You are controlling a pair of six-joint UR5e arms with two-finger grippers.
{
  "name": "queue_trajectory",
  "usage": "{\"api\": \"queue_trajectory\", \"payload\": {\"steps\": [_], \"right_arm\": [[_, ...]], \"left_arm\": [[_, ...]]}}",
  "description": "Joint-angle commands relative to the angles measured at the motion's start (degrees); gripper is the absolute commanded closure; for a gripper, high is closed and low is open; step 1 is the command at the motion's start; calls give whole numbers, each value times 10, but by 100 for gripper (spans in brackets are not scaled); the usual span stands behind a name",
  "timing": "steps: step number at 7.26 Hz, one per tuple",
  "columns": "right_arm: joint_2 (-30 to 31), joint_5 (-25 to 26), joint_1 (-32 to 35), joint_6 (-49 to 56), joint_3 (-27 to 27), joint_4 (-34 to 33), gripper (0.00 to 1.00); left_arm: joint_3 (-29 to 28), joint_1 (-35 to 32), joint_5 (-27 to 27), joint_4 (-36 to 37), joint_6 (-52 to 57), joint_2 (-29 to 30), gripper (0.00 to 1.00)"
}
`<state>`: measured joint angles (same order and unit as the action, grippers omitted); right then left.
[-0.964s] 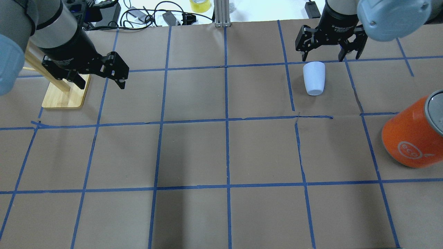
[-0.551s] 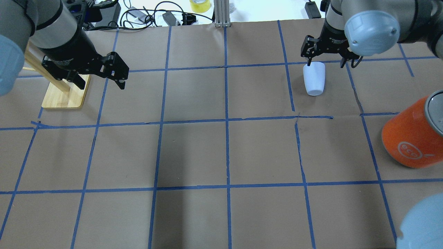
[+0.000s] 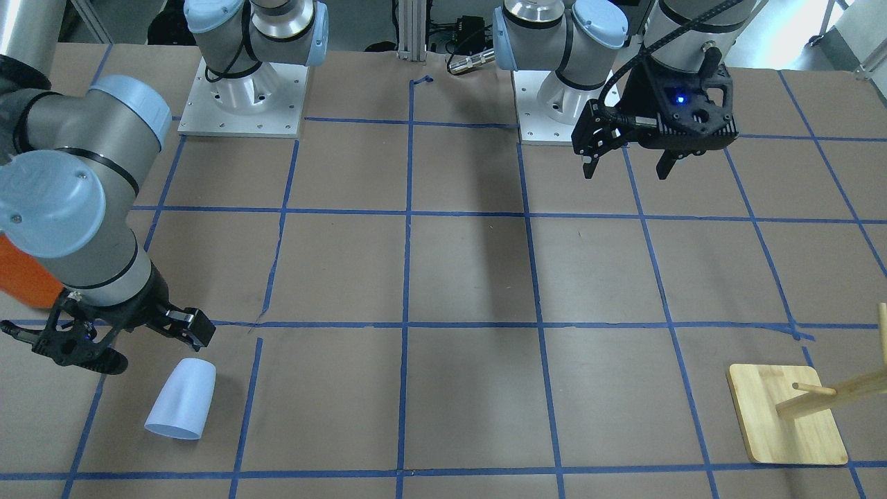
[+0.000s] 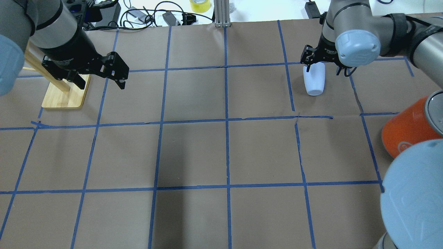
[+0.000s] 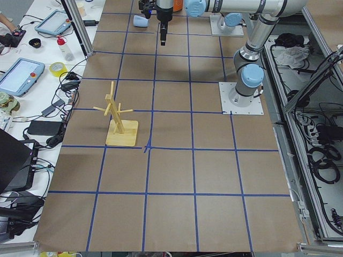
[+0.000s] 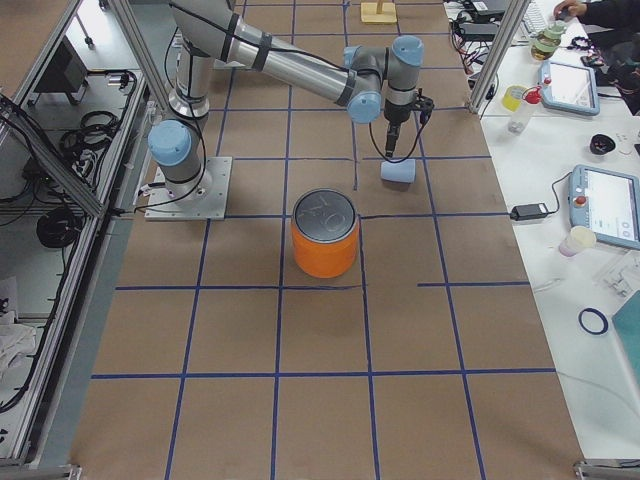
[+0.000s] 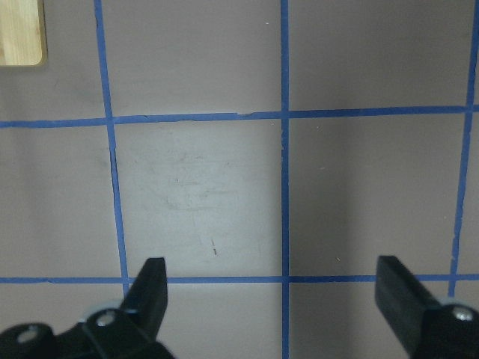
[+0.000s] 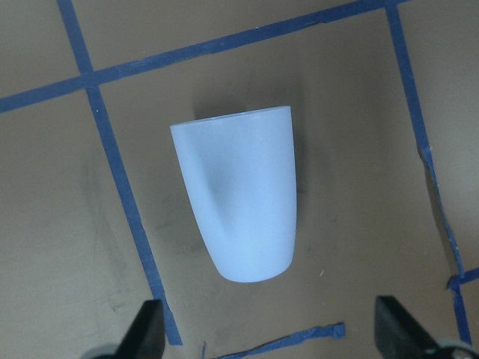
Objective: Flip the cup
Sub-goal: 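Lower the right gripper onto the upside-down cup and grasp it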
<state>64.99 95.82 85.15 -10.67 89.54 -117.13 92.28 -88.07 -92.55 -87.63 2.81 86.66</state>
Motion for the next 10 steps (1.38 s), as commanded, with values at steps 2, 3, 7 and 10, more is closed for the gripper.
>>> {"api": "queue_trajectory", "payload": {"steps": [2, 3, 7, 10], "right_arm": [[-47, 0, -2, 0, 0, -42, 0], [-55, 0, -2, 1, 0, -47, 0], [-84, 2, -5, 4, -2, -78, 0], [-95, 2, -17, 12, -1, -83, 0]], "left_arm": [[0, 0, 0, 0, 0, 0, 0], [0, 0, 0, 0, -1, 0, 0], [0, 0, 0, 0, 0, 0, 0], [0, 0, 0, 0, 0, 0, 0]]}}
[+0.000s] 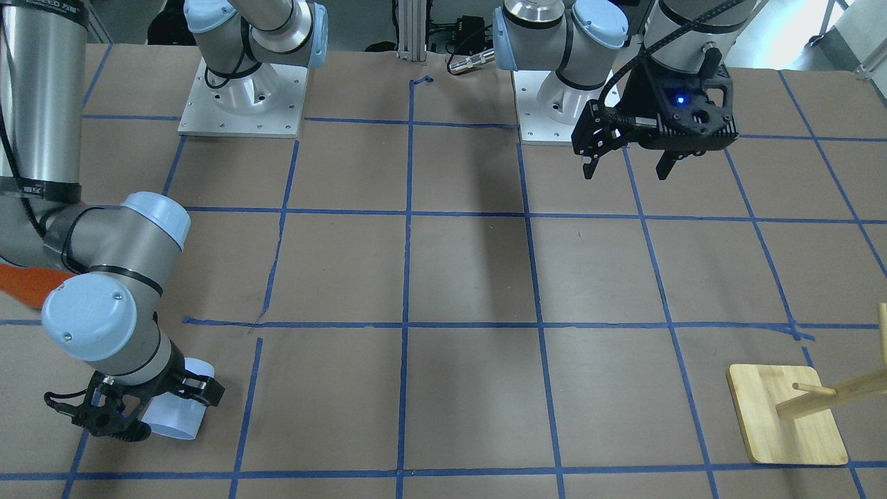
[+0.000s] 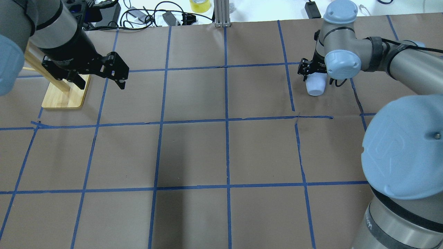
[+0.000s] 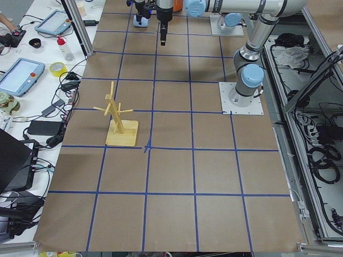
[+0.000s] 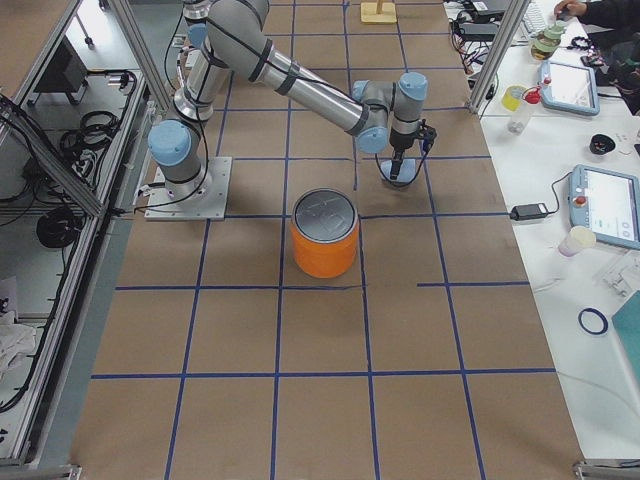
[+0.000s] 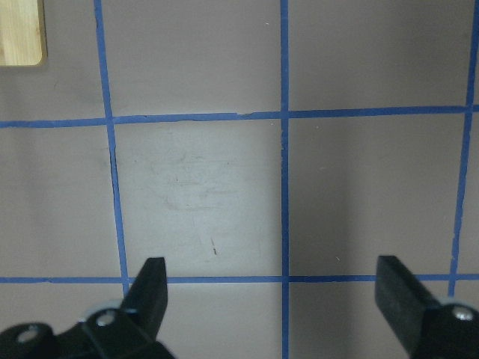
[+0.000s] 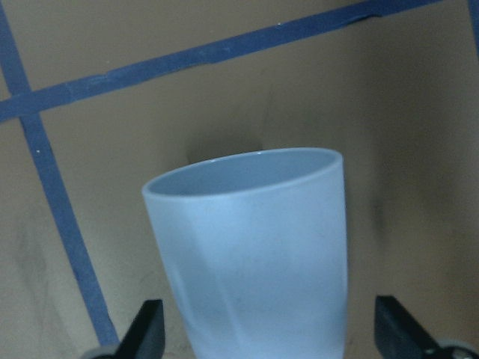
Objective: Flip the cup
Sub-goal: 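Lower the right gripper onto the upside-down cup and grasp it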
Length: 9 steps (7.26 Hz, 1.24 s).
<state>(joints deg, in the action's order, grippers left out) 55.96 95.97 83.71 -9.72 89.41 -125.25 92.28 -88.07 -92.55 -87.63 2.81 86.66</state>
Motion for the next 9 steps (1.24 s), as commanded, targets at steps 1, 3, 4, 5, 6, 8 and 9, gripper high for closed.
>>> {"api": "queue_trajectory", "payload": {"steps": [1, 3, 4, 5, 6, 8, 9], "right_arm": [[-9, -1, -4, 2, 1, -10, 0], [-6, -1, -4, 24, -2, -21, 94], [-2, -2, -4, 60, -7, -20, 100], [7, -8, -4, 107, -10, -18, 100], [23, -37, -4, 163, -9, -18, 100], [39, -101, 6, 350, -9, -22, 100], [40, -124, 22, 383, -10, -31, 100]], "left_arm": [[0, 0, 0, 0, -1, 0, 0], [0, 0, 1, 0, -1, 0, 0], [0, 0, 1, 0, -1, 0, 0], [0, 0, 0, 0, 0, 0, 0], [0, 0, 0, 0, 0, 0, 0], [0, 0, 0, 0, 0, 0, 0], [0, 0, 0, 0, 0, 0, 0]]}}
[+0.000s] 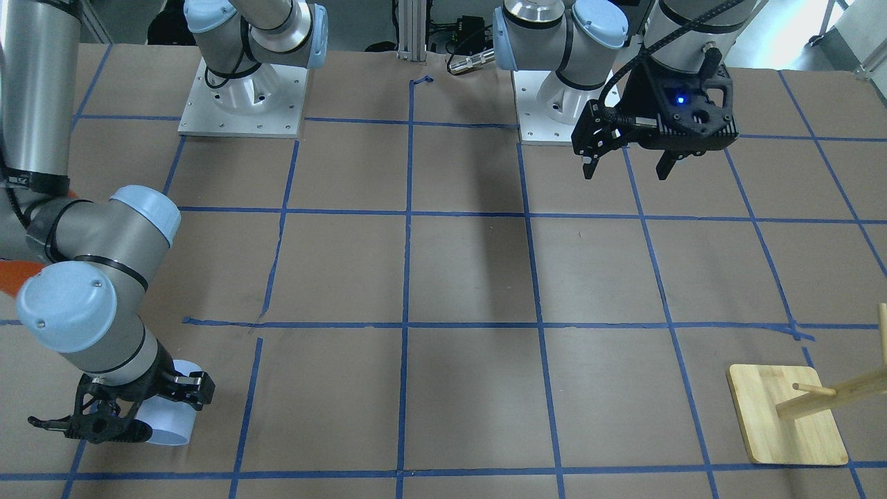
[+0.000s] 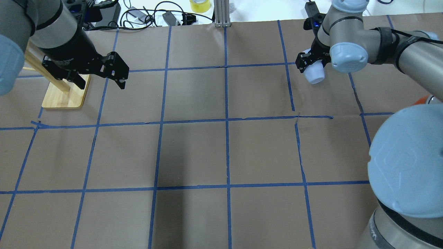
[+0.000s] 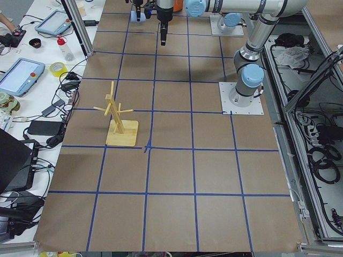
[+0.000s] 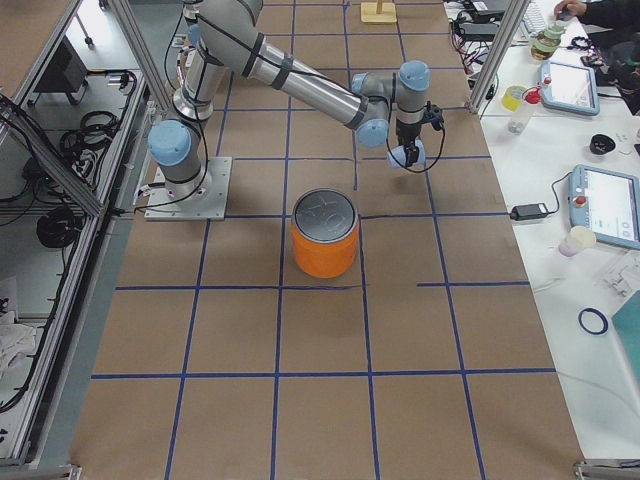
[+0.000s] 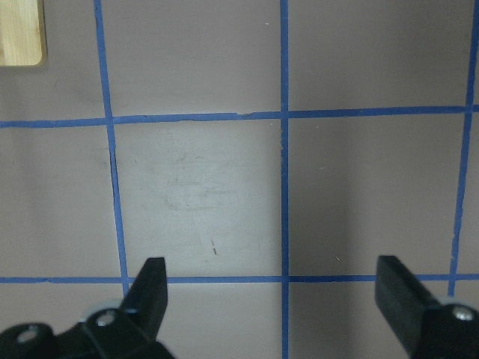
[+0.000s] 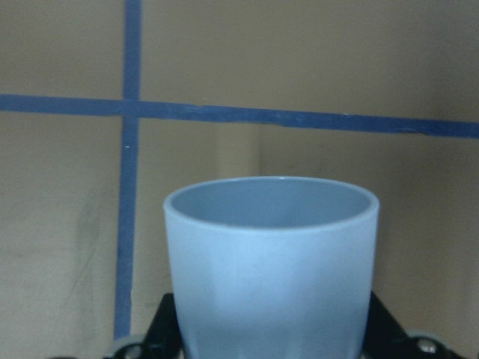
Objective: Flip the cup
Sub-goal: 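Carry the cup with the right gripper toward the table center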
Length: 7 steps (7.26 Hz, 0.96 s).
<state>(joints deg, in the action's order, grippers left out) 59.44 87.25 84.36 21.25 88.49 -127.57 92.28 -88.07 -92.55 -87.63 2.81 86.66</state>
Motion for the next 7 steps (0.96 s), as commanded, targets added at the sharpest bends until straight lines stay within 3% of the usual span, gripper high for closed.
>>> {"api": "queue_trajectory", "payload": {"steps": [1, 7], "right_arm": [[5, -30, 47, 107, -1, -20, 100], [2, -4, 213, 296, 0, -29, 100]], "left_arm": [[0, 0, 0, 0, 0, 0, 0], [0, 0, -2, 0, 0, 0, 0]]}}
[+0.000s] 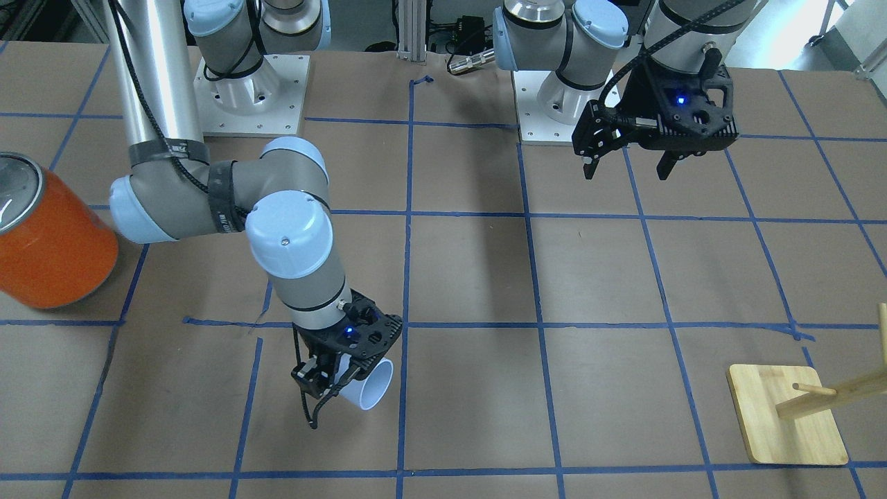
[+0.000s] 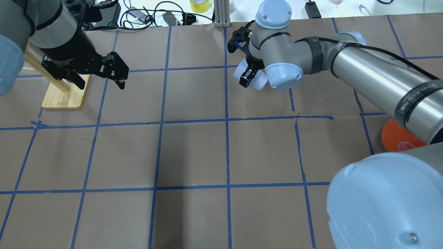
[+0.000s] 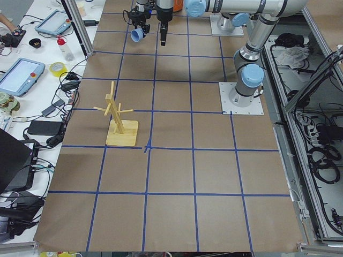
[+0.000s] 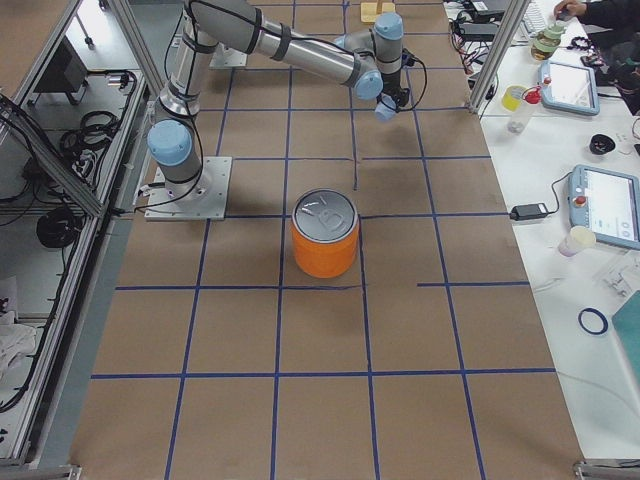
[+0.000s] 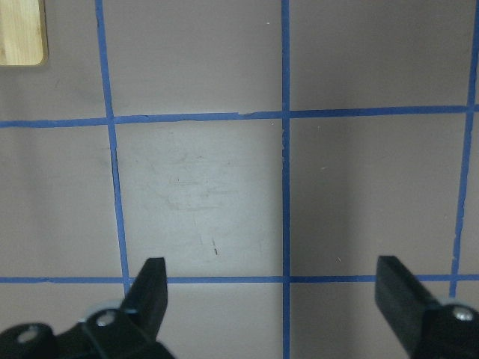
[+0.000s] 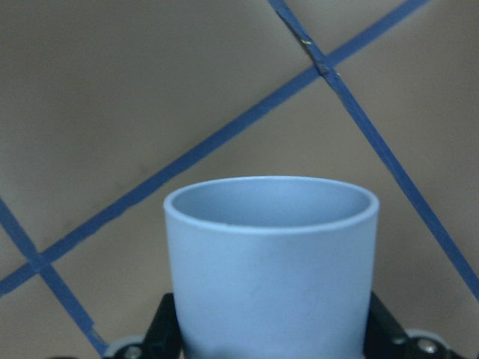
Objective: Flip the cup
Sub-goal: 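Carry the cup with the right gripper toward the table center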
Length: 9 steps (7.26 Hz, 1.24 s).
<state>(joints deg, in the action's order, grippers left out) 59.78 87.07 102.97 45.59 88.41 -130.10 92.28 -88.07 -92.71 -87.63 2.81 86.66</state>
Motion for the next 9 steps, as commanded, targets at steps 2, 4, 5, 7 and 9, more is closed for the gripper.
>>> {"api": "queue_trajectory", "payload": {"steps": [2, 4, 5, 7, 9], "right_arm": [[-4, -2, 70, 93, 1, -8, 100], [-7, -8, 101, 156, 3, -18, 100], [-25, -8, 114, 202, 2, -29, 100], [-36, -8, 126, 244, 4, -38, 100], [-40, -8, 142, 244, 6, -38, 100]], "left_arm": [[0, 0, 0, 0, 0, 0, 0], [0, 0, 0, 0, 0, 0, 0], [0, 0, 0, 0, 0, 0, 0], [0, 0, 0, 0, 0, 0, 0], [0, 0, 0, 0, 0, 0, 0]]}}
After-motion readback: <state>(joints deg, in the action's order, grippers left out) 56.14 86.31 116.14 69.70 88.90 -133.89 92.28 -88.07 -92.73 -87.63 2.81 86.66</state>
